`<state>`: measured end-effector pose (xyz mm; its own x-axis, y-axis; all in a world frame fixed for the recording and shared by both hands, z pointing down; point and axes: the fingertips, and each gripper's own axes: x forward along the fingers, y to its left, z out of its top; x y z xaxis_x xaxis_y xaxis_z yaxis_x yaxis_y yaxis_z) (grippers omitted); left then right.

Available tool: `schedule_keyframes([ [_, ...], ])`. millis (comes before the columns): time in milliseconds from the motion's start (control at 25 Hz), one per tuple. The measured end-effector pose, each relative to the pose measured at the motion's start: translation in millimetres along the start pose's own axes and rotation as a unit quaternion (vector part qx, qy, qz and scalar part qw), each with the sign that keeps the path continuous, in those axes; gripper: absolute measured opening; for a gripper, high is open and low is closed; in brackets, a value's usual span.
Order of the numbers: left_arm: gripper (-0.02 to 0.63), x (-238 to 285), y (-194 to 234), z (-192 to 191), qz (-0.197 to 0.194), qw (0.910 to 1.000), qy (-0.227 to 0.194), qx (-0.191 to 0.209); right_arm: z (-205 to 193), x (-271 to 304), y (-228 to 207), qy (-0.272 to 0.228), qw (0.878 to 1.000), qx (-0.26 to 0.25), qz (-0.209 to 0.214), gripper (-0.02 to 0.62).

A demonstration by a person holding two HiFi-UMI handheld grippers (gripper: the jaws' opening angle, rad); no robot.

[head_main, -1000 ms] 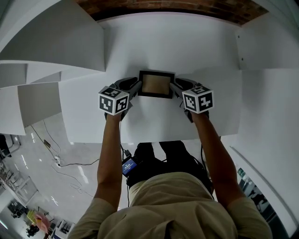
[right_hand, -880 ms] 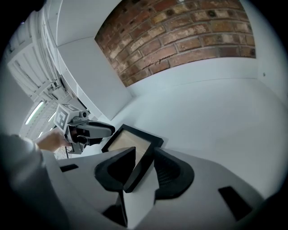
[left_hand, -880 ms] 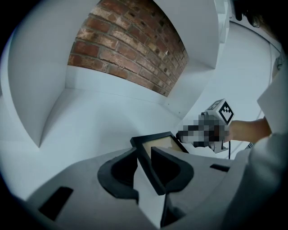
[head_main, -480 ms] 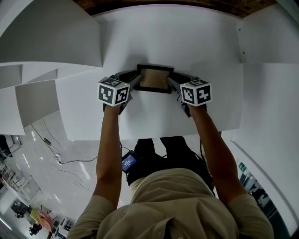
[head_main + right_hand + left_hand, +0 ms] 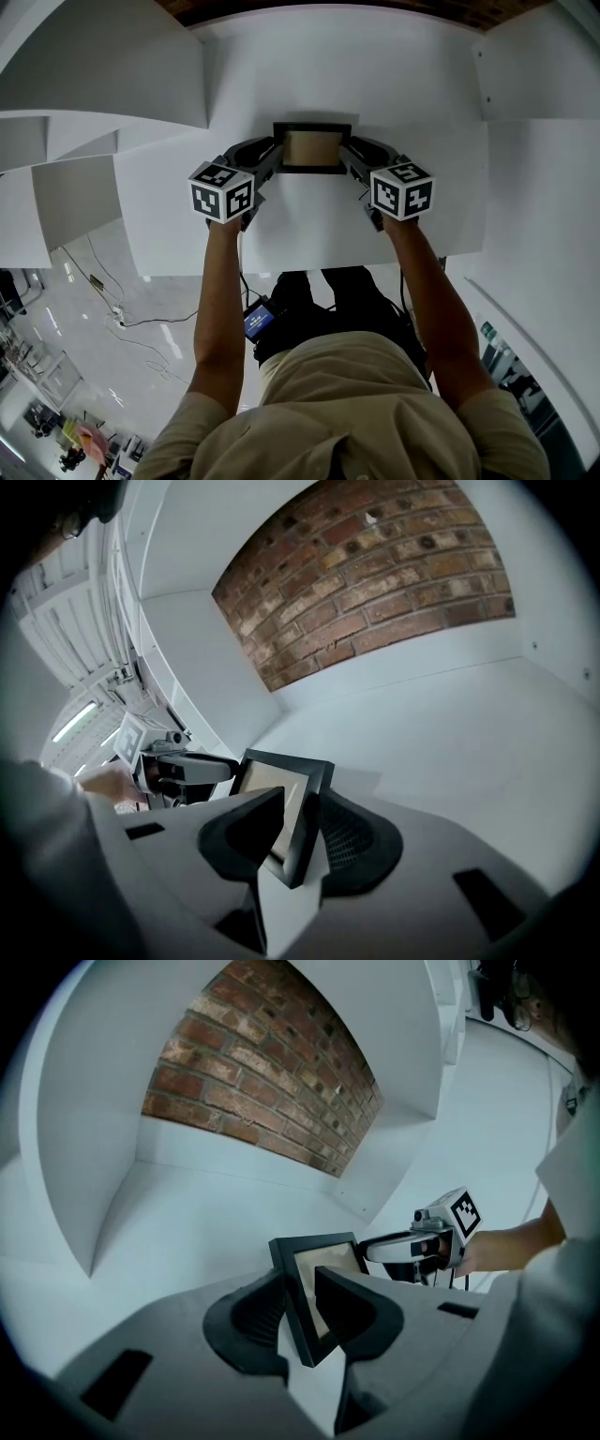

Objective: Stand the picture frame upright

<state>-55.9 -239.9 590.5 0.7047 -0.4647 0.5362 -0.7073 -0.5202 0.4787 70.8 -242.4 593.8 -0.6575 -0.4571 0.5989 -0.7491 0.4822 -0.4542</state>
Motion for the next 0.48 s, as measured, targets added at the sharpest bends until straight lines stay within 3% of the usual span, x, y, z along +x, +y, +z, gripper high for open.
schedule_keyframes([
  [480,0.078,-25,-23,11,-0.005,0.9986,-0.04,0.033,12,-27,21,-0.054,0.998,-0.019,0.005,0.115],
])
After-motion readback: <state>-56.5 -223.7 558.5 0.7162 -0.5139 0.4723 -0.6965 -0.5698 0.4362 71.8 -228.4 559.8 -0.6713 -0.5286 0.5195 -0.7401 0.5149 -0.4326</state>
